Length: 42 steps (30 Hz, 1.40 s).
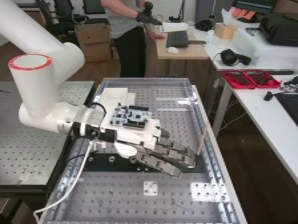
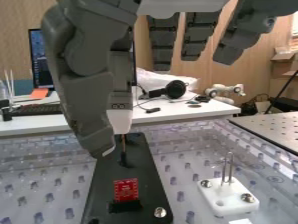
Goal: Grab the pcb board and place it in the clear container
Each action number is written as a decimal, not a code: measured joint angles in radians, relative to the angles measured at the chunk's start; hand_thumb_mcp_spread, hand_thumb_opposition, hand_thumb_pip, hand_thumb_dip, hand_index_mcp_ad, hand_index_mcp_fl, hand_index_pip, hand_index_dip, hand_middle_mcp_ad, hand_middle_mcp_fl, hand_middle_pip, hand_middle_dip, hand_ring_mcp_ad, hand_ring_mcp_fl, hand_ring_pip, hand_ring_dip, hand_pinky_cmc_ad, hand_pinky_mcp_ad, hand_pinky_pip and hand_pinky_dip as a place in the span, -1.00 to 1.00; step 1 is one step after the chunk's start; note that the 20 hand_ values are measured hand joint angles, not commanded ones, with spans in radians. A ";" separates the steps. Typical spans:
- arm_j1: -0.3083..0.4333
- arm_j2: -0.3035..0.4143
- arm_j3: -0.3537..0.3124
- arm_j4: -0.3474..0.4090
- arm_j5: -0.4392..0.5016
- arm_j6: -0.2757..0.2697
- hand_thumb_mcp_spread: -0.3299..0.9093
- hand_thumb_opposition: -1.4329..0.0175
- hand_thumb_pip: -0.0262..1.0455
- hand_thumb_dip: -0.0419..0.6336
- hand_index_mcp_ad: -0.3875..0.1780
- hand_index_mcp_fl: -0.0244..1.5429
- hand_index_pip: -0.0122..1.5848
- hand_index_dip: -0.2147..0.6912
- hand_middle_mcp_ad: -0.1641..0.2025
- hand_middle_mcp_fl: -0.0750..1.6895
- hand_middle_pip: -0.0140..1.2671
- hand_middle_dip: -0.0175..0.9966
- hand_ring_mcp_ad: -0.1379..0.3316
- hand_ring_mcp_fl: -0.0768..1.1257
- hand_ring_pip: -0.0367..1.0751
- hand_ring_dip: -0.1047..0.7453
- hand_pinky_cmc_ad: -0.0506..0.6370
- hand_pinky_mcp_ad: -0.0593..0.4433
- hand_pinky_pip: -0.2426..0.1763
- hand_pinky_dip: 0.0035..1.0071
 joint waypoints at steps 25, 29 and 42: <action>-0.003 -0.023 0.012 -0.017 -0.020 -0.049 0.68 -0.17 -0.21 -0.22 -0.35 -0.29 0.68 0.07 0.30 -0.84 -0.74 -0.66 0.02 -0.87 -0.77 -0.69 0.02 -0.06 -0.28 -0.63; -0.011 -0.034 0.020 -0.015 -0.030 -0.041 0.68 -0.17 -0.21 -0.22 -0.35 -0.28 0.68 0.07 0.30 -0.84 -0.74 -0.66 0.02 -0.87 -0.77 -0.69 0.02 -0.06 -0.28 -0.63; -0.022 -0.041 0.030 -0.025 -0.054 -0.048 0.68 -0.19 -0.23 -0.21 -0.43 -0.28 0.62 0.07 0.30 -0.84 -0.74 -0.66 0.03 -0.87 -0.77 -0.69 0.02 -0.06 -0.28 -0.63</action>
